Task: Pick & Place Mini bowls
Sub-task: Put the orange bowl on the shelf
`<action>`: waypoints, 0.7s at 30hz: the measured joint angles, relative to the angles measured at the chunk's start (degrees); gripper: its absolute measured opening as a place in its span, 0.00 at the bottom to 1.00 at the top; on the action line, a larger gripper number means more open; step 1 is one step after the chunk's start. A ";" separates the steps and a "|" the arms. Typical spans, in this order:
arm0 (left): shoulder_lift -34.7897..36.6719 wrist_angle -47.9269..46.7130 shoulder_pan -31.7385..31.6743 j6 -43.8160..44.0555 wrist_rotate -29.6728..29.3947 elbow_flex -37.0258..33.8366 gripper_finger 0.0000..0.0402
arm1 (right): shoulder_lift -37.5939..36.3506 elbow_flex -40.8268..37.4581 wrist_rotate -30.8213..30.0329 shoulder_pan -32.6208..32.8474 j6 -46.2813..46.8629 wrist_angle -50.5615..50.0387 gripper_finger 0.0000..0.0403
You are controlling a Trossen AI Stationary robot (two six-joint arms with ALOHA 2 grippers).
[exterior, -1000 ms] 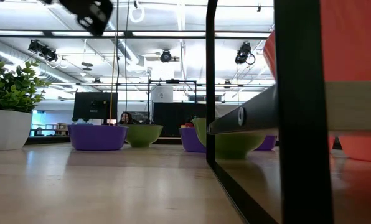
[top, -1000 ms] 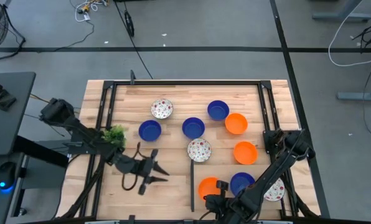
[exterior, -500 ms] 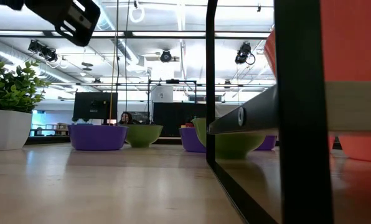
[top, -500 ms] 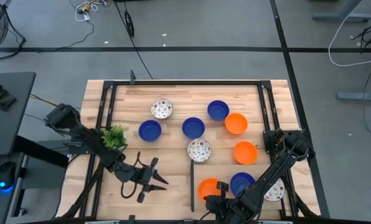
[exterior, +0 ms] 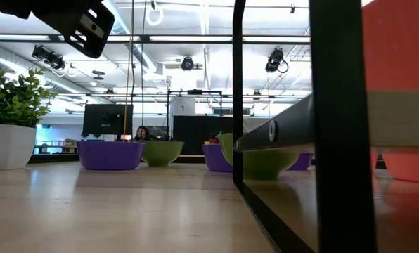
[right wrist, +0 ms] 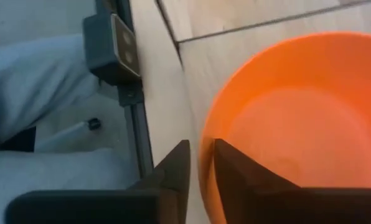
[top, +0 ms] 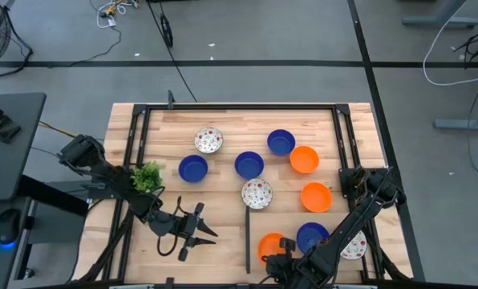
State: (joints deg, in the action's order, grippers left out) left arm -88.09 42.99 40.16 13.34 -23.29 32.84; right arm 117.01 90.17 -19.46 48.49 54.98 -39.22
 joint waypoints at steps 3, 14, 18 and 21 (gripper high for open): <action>0.00 -0.01 0.00 0.02 0.02 0.00 0.27 | 0.00 0.00 -0.30 0.00 -1.52 0.33 0.28; 0.00 -0.03 0.00 0.04 0.00 0.00 0.27 | 0.00 0.00 -7.11 -1.56 -7.56 0.28 0.42; 0.00 -0.05 0.00 0.04 0.00 0.00 0.27 | -0.42 0.00 -7.08 -2.23 -8.98 0.28 0.41; 0.00 -0.05 0.00 0.04 0.00 0.00 0.27 | -1.42 0.00 -7.15 -2.51 -10.30 1.50 0.39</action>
State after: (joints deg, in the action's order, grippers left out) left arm -88.09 42.94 40.16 13.39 -23.29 32.84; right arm 115.59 90.17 -26.61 45.98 44.68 -37.72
